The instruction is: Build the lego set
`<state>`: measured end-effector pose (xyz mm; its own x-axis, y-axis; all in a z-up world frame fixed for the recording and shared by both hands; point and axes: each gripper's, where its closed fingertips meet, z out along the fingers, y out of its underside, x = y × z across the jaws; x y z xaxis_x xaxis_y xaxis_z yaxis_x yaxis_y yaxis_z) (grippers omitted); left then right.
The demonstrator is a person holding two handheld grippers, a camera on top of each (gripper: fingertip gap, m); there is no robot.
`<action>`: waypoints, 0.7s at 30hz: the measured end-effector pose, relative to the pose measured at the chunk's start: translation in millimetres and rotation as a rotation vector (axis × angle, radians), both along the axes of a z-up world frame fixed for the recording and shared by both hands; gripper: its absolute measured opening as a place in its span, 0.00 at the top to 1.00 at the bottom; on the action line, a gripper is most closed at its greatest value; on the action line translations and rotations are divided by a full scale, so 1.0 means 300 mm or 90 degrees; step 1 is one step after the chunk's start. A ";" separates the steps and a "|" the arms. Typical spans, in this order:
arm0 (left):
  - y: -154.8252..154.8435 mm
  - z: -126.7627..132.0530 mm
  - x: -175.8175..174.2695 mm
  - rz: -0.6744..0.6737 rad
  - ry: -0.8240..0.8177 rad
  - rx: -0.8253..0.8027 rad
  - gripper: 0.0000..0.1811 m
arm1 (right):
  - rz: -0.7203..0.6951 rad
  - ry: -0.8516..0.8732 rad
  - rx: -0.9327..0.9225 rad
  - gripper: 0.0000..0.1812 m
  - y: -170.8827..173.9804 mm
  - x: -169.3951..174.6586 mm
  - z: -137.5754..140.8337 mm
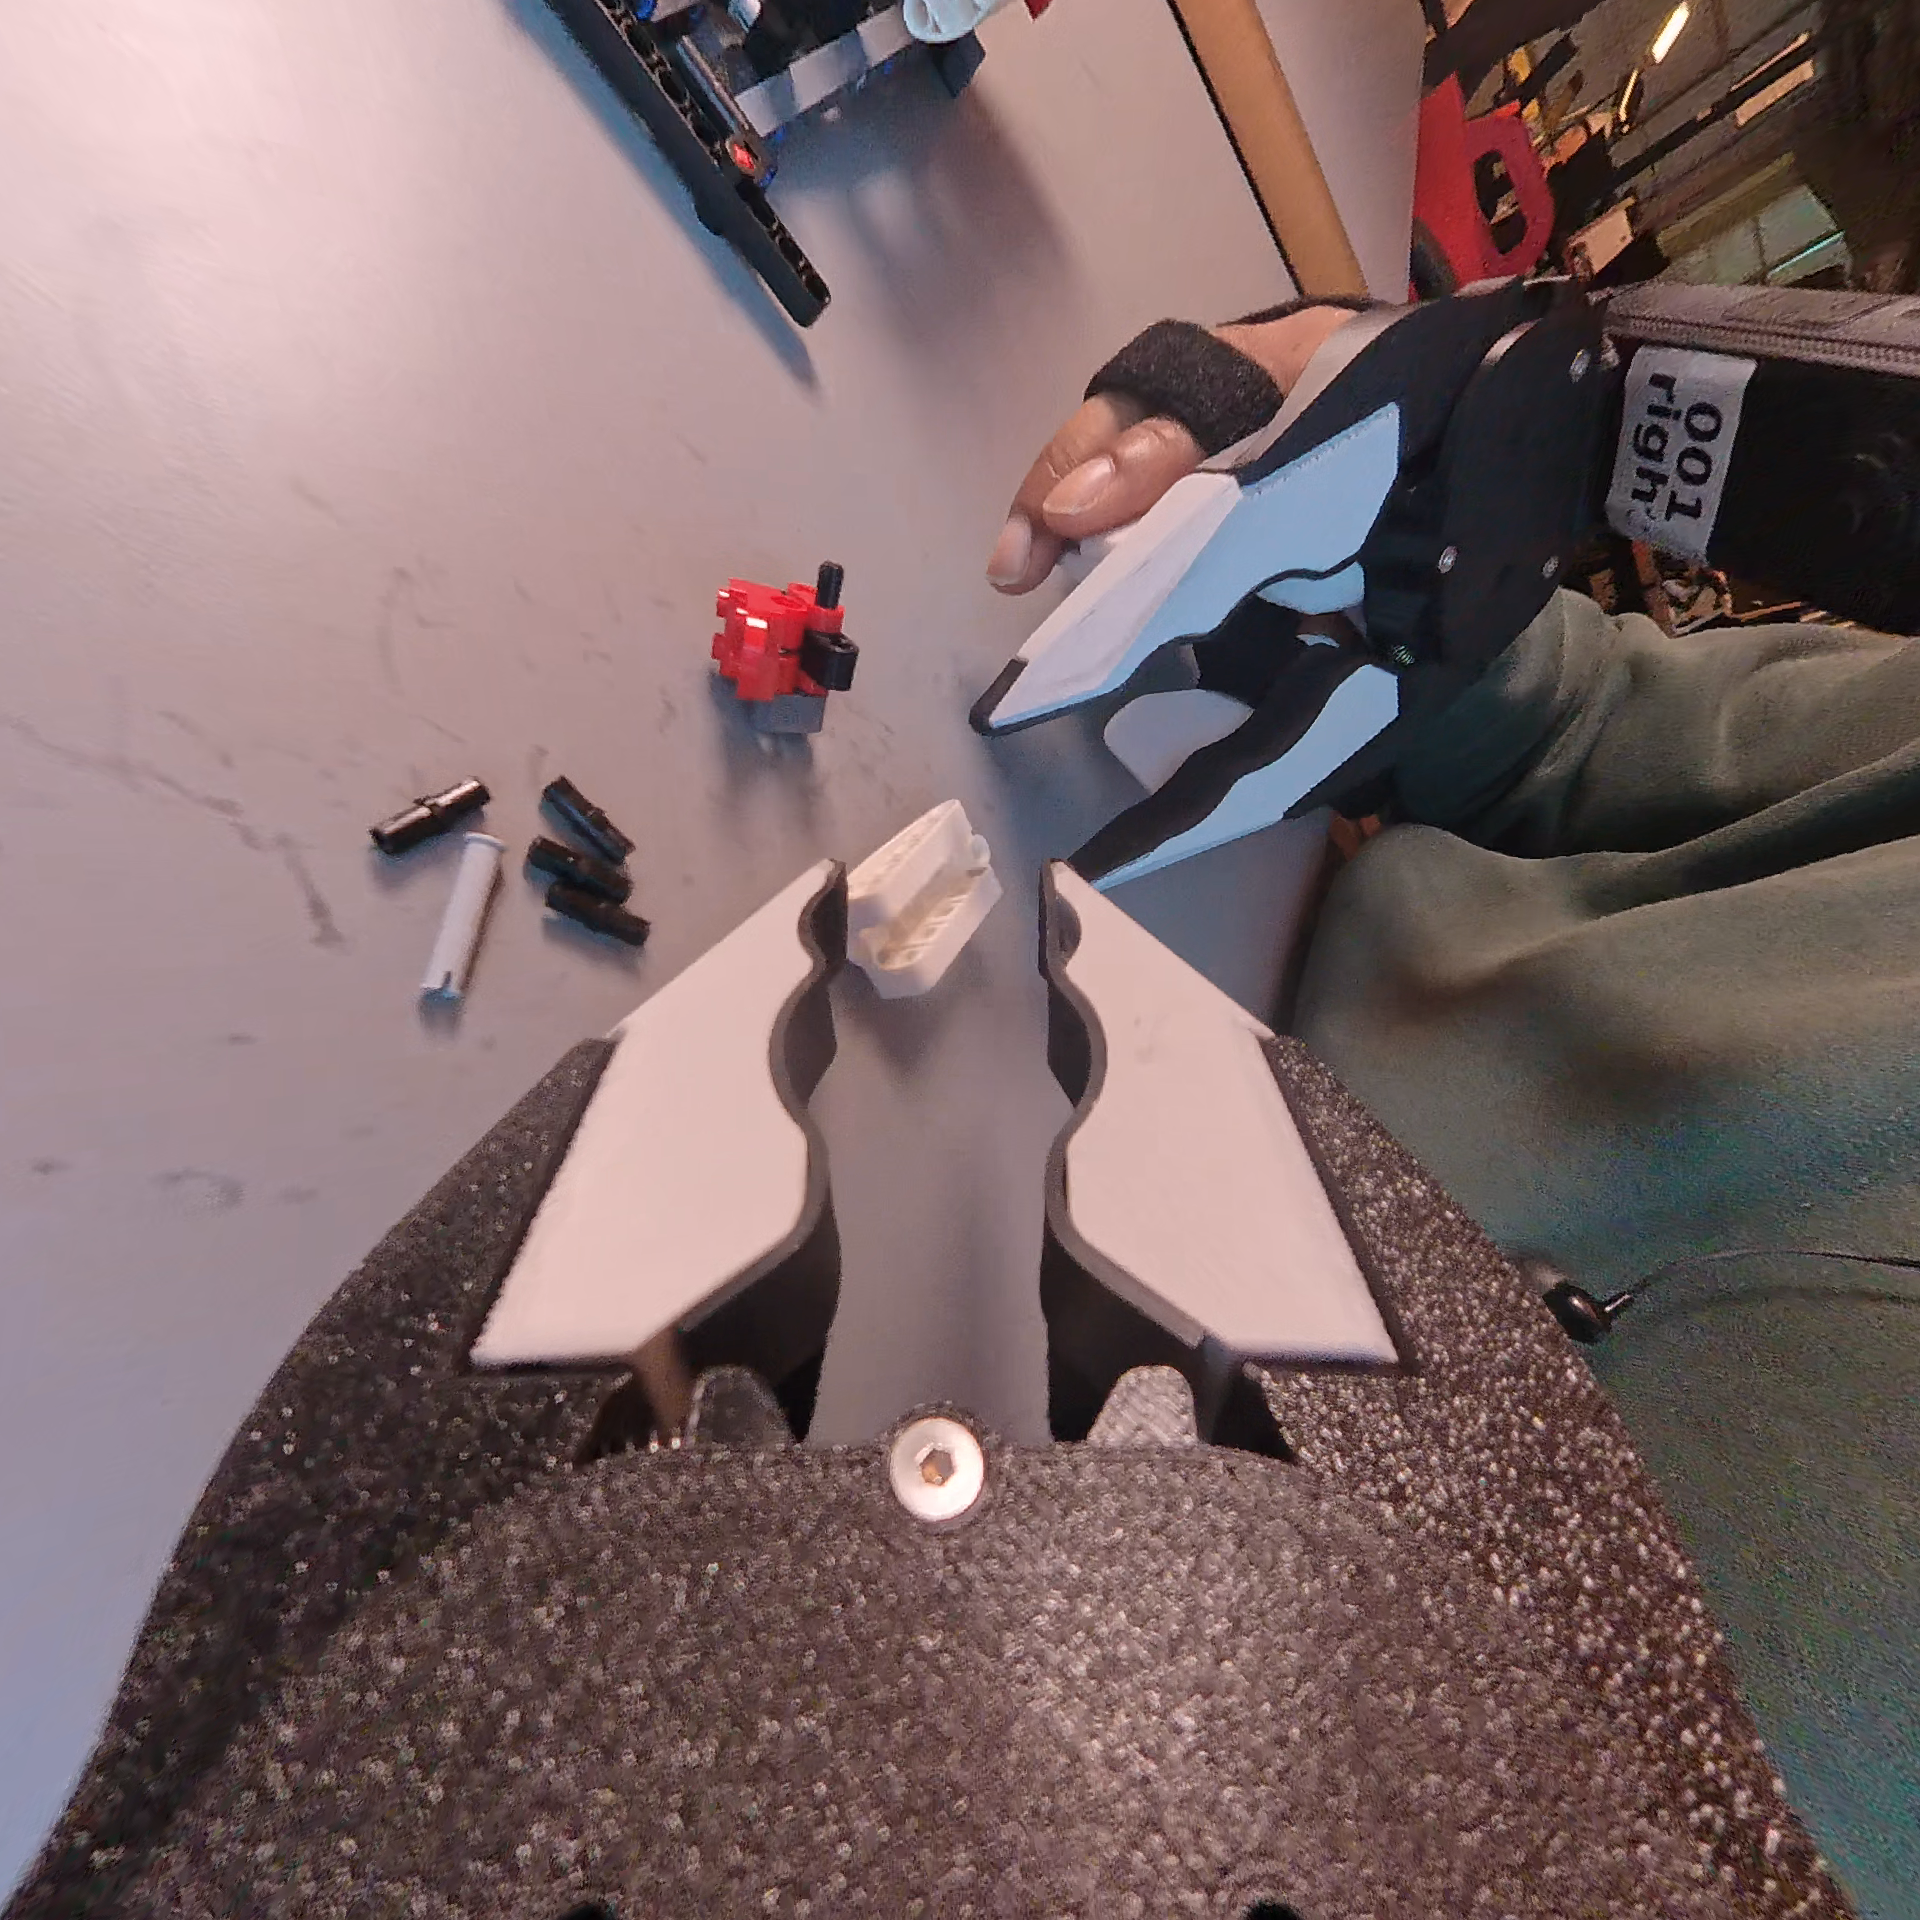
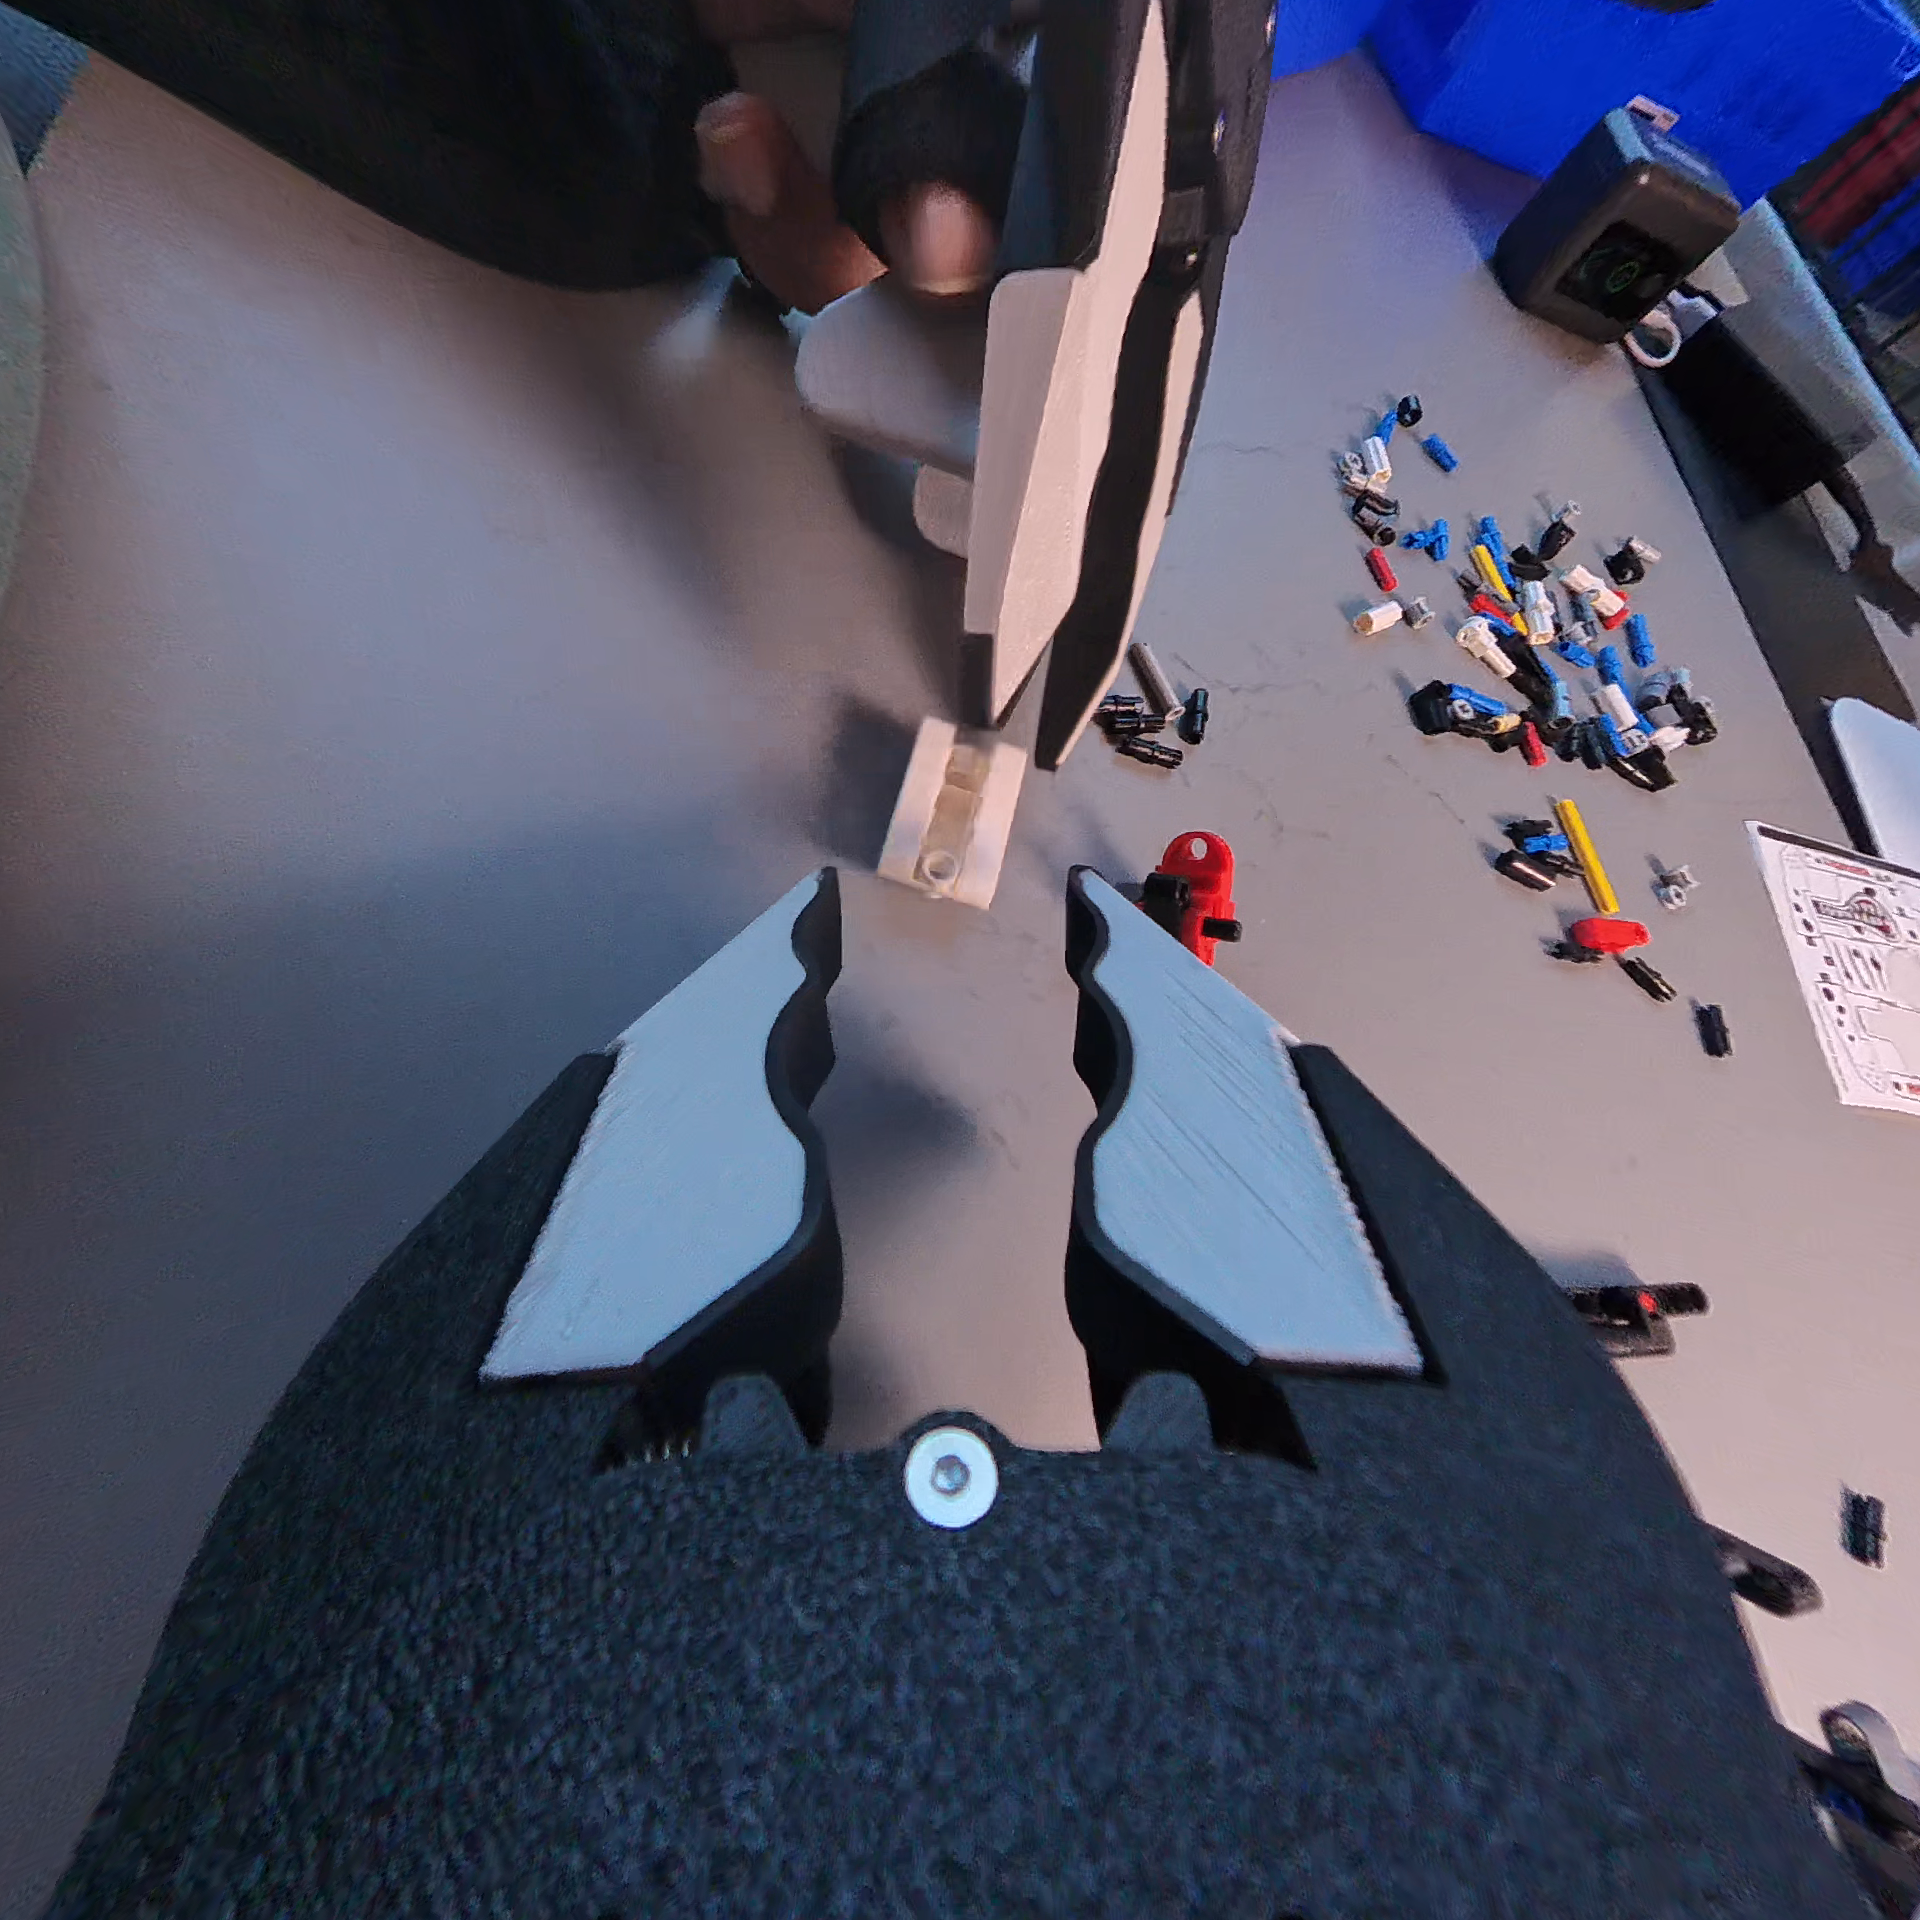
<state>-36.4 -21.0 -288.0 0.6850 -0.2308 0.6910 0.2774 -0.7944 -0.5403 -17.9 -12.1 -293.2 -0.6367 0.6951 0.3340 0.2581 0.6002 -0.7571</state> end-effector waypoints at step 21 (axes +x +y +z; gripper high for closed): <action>-0.040 -0.083 -0.031 -0.121 0.316 0.075 0.91 | 0.054 -0.119 -0.009 0.86 -0.077 0.025 -0.060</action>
<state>-45.7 -32.9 -312.9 0.8613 -0.4386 0.2566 -0.1762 -0.7314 -0.6588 -10.4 -35.2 -311.1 -0.7435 0.6399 0.1942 0.3442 0.6152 -0.7093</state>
